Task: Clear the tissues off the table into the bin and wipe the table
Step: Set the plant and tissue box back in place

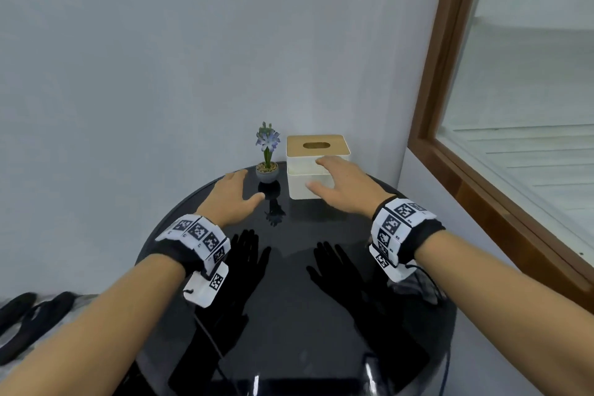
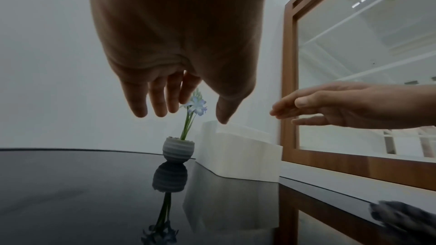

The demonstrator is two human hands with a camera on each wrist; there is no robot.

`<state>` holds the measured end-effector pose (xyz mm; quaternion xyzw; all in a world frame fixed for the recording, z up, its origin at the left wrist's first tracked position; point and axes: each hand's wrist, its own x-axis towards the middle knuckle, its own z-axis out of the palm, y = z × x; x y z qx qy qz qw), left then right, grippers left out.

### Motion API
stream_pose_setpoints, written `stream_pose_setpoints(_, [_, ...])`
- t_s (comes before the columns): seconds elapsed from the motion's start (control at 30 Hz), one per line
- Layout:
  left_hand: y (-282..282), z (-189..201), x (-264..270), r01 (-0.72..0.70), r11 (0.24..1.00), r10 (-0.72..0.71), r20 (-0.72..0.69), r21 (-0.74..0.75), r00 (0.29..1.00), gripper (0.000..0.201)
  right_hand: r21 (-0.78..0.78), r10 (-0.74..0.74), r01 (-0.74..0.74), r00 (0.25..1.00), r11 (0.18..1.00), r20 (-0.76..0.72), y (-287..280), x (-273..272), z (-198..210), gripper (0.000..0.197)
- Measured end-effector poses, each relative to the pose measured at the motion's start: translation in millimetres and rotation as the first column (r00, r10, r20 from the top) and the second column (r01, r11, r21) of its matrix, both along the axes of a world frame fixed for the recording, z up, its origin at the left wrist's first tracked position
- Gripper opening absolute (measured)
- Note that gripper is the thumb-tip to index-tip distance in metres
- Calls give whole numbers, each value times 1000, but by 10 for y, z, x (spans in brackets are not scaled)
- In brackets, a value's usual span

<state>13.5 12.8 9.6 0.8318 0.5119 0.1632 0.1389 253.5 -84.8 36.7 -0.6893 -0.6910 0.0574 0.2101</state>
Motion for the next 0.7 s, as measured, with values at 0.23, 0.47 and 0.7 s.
stream_pose_setpoints(0.23, [566, -112, 191, -51, 996, 53, 22, -69, 998, 80, 12, -3, 2, 999, 1000, 39, 655, 32, 2, 70])
stream_pose_setpoints(0.47, [957, -222, 403, -95, 986, 102, 46, -133, 994, 84, 56, 6, -12, 995, 998, 104, 1048, 0, -171, 66])
stream_pose_setpoints(0.7, [1196, -254, 548, -97, 980, 111, 73, -172, 991, 80, 99, 0, -24, 971, 995, 239, 1224, 72, -444, 71])
